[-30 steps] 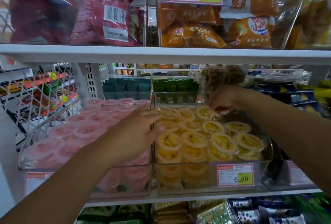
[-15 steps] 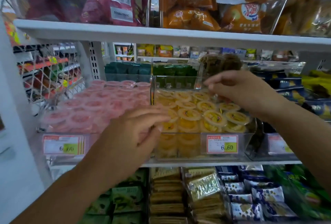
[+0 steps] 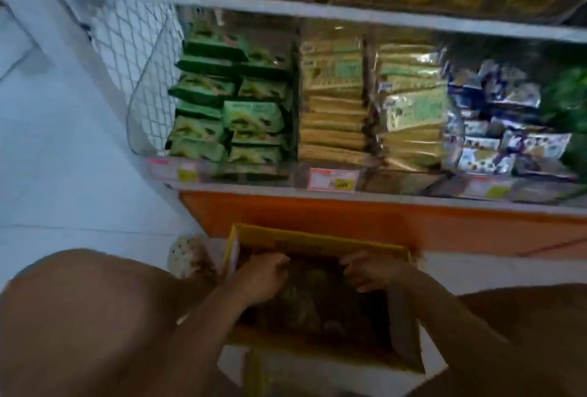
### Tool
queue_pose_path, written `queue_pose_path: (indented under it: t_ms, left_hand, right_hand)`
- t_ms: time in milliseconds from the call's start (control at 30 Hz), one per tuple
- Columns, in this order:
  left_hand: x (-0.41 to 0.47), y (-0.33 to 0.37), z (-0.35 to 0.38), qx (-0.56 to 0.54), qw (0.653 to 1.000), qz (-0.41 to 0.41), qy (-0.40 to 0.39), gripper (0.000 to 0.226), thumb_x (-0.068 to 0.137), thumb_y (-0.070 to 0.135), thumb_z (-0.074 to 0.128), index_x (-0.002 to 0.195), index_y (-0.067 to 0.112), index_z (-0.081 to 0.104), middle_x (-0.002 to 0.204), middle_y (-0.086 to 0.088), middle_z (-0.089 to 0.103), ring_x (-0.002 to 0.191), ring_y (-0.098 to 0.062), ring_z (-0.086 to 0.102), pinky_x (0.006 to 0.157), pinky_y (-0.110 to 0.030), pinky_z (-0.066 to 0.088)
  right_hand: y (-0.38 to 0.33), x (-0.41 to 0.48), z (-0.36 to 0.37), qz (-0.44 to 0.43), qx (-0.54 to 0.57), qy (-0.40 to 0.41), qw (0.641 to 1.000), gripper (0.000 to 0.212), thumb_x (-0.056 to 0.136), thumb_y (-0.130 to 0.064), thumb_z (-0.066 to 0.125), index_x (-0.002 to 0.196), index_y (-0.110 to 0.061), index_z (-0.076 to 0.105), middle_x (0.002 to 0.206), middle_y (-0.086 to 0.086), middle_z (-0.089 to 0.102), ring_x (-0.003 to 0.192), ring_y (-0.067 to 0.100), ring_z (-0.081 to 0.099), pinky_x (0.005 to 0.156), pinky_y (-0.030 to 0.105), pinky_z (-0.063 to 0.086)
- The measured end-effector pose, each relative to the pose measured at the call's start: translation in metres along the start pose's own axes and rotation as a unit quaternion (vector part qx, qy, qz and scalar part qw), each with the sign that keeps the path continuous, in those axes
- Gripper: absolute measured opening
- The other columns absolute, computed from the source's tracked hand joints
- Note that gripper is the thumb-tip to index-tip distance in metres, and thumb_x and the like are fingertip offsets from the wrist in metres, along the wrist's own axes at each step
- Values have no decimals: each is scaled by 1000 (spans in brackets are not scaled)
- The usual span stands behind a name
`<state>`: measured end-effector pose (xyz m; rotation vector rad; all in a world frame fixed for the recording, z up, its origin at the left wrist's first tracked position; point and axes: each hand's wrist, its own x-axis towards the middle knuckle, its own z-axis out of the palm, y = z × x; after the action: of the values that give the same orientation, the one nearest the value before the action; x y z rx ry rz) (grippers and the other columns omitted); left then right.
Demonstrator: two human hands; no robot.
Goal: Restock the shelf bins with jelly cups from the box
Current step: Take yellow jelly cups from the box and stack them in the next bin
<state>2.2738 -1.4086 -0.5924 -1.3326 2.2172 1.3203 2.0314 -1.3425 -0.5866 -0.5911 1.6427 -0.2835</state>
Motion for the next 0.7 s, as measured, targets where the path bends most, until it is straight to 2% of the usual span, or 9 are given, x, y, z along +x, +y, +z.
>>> queue_pose_path:
  t_ms: [100, 200, 233, 333, 433, 500, 567, 633, 700]
  left_hand:
    - [16, -33, 36, 16, 998, -42, -48, 40, 102, 26, 45, 142, 19, 46, 136, -7, 53, 112, -30, 59, 89, -39, 48]
    - [22, -54, 60, -3, 994, -68, -89, 39, 102, 28, 44, 138, 15, 49, 140, -11, 51, 117, -28, 55, 95, -37, 47]
    - [25, -60, 65, -5, 993, -77, -92, 40, 102, 25, 45, 139, 12, 49, 142, -12, 50, 122, -28, 52, 100, -37, 44]
    - [32, -77, 74, -38, 990, -114, -80, 50, 101, 22, 49, 148, 14, 35, 153, -7, 35, 139, -26, 37, 111, -33, 32]
    - [34, -85, 81, -50, 989, -121, -71, 53, 102, 19, 45, 151, 16, 27, 155, -5, 32, 141, -24, 33, 111, -27, 27]
    - [34, -92, 83, -57, 987, -137, -59, 50, 102, 19, 46, 150, 16, 31, 154, -5, 35, 140, -22, 34, 107, -22, 24]
    - [31, -98, 82, -61, 984, -159, -44, 47, 100, 21, 49, 145, 17, 39, 149, -6, 43, 137, -24, 39, 108, -25, 27]
    - [28, -102, 81, -65, 980, -182, -39, 48, 97, 21, 53, 144, 18, 41, 146, -7, 45, 135, -26, 41, 110, -31, 31]
    - [26, -103, 79, -68, 977, -197, -37, 52, 96, 20, 56, 145, 18, 39, 146, -7, 45, 135, -25, 40, 110, -31, 30]
  right_hand:
    - [60, 32, 17, 55, 104, 71, 991, 27, 99, -11, 49, 122, -1, 58, 94, 9, 62, 79, 23, 61, 66, 31, 48]
    - [102, 58, 33, 72, 54, 74, 993, 28, 98, -13, 54, 124, -10, 60, 115, 13, 64, 96, 31, 65, 83, 45, 56]
    - [106, 67, 38, 63, 29, 63, 996, 25, 99, -13, 51, 123, -14, 61, 119, 12, 62, 98, 30, 64, 84, 41, 56]
    - [99, 97, 53, 20, -12, 25, 999, 29, 100, -10, 47, 127, -17, 56, 109, 4, 61, 80, 13, 57, 63, 17, 48]
    - [98, 125, 70, 19, -38, 1, 999, 37, 96, -11, 55, 133, -15, 52, 128, 11, 57, 98, 16, 56, 66, 21, 47]
    - [111, 144, 84, 22, -59, -14, 998, 50, 92, -10, 62, 139, -11, 45, 137, 16, 50, 115, 24, 52, 83, 32, 52]
    - [123, 158, 97, 18, -84, -27, 996, 65, 89, -8, 65, 146, -9, 33, 148, 19, 39, 132, 32, 42, 107, 46, 38]
    - [125, 165, 111, 17, -100, -44, 994, 69, 91, -5, 61, 149, -5, 23, 152, 20, 30, 139, 34, 32, 115, 43, 26]
    - [123, 170, 123, 22, -160, -69, 984, 69, 95, -12, 58, 150, -3, 18, 154, 16, 26, 143, 31, 26, 116, 37, 23]
